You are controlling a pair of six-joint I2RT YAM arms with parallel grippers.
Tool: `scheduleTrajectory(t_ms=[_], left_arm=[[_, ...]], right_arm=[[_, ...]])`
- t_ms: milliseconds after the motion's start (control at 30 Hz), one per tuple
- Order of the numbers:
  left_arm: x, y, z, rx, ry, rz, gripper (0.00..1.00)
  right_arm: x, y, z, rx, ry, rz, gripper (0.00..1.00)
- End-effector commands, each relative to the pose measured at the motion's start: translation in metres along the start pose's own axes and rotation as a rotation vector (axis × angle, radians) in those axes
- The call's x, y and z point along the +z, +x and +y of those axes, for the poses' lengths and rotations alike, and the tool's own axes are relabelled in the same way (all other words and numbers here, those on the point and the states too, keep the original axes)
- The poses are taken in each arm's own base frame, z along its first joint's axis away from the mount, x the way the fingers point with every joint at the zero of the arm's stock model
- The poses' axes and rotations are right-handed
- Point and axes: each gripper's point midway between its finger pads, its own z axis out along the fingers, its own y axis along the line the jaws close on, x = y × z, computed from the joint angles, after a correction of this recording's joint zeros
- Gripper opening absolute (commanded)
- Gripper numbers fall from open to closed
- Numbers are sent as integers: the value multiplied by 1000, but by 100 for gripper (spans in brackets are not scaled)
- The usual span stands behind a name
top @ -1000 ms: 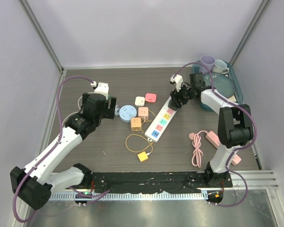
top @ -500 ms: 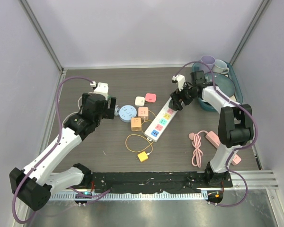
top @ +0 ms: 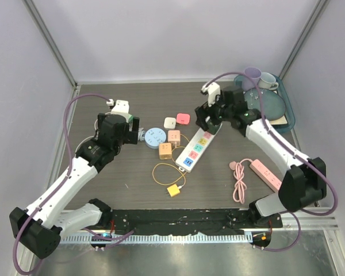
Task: Insert the plug
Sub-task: Insert the plug into the socket, then pick up the plug from the center of the board.
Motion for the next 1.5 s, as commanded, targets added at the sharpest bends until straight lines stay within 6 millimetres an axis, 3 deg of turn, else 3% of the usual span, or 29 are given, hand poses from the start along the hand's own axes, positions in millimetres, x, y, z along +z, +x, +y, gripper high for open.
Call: scheduleTrajectory(t_ms=[0, 67, 133, 167, 233, 267, 300, 400, 633, 667, 700, 767, 833, 867, 933, 1167, 1467], left_arm=[[-7, -14, 9, -75, -33, -64, 100], [-8, -14, 6, -89, -22, -64, 100], [-9, -15, 8, -103, -29, -65, 100], [-10, -15, 9, -111, -33, -66, 100], [-13, -17, 13, -119, -50, -76, 100], [-14, -17, 15, -118, -54, -78, 100], [-15, -18, 16, -118, -60, -83, 100], [-18, -20, 21, -120, -76, -98, 100], [-22, -22, 25, -119, -88, -115, 100], [-22, -22, 26, -120, -93, -115, 100], [-22, -23, 27, -123, -94, -118, 100], [-22, -22, 27, -121, -94, -116, 100], [-23, -22, 27, -122, -91, -119, 100], [-23, -23, 27, -123, -90, -120, 100], [-24, -23, 27, -124, -92, -121, 100], [-24, -23, 25, -125, -79, -122, 100], [-24, -23, 24, -125, -73, -121, 99]], right_arm=[[0, -28, 28, 113, 173, -151, 100], [5, -23, 50, 148, 185, -163, 100], [4, -30, 61, 210, 231, -220, 100], [10, -21, 85, 202, 199, -216, 100], [11, -32, 98, 229, 204, -307, 100], [16, -22, 109, 229, 192, -301, 100], [19, -24, 122, 229, 174, -319, 100], [32, -14, 138, 211, 187, -269, 100], [60, -8, 162, 278, 253, -227, 100], [62, -15, 164, 298, 260, -233, 100], [71, -4, 164, 311, 296, -197, 100], [76, -7, 168, 335, 313, -194, 100], [87, 3, 170, 374, 329, -160, 100], [90, -6, 173, 393, 324, -170, 100], [99, 9, 176, 406, 334, -110, 99], [122, 27, 190, 442, 309, -28, 90], [134, 43, 201, 469, 274, 29, 75]])
